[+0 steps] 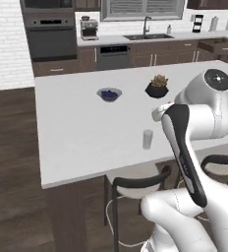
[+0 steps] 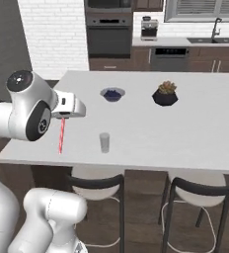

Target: Take a straw from the drawer in front and place it inside the glass cup on the dining counter.

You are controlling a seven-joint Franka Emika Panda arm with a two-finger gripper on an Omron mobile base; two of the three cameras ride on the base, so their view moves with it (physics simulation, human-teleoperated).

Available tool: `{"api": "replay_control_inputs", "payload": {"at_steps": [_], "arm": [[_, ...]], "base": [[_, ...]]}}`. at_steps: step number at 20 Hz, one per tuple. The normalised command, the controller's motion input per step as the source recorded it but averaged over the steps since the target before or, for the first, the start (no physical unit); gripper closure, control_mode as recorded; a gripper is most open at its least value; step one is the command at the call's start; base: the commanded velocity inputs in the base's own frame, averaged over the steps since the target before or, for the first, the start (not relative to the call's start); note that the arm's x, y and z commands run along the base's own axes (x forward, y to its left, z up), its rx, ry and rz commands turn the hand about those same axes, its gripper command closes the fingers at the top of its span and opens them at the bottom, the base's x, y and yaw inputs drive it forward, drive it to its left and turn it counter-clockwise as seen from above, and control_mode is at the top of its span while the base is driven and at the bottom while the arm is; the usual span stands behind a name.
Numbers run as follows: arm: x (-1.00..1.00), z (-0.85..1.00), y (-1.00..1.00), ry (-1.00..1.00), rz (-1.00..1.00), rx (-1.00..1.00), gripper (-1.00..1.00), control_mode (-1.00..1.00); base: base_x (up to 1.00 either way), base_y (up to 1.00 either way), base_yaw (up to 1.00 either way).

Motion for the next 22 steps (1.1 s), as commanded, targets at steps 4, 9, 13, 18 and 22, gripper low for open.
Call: {"api": "replay_control_inputs", "payload": {"at_steps": [4, 9, 13, 18, 22], "arm": [[0.00, 0.00, 0.00, 0.00, 0.00, 0.00, 1.00, 1.00], [0.49, 0.06, -0.07, 0.00, -0.01, 0.04, 1.00, -1.00], [0.35, 0.17, -0.28, -0.08, 0.07, 0.21, 1.00, -1.00], [0.20, 0.18, -0.37, -0.21, 0.24, 0.33, 1.00, -1.00], [0.11, 0.07, -0.32, -0.24, 0.31, 0.35, 1.00, -1.00]], "base": [[1.00, 0.31, -0.20], [0.40, 0.00, -0.05], [0.00, 0.00, 0.00], [0.00, 0.00, 0.00], [0.00, 0.00, 0.00]]}}
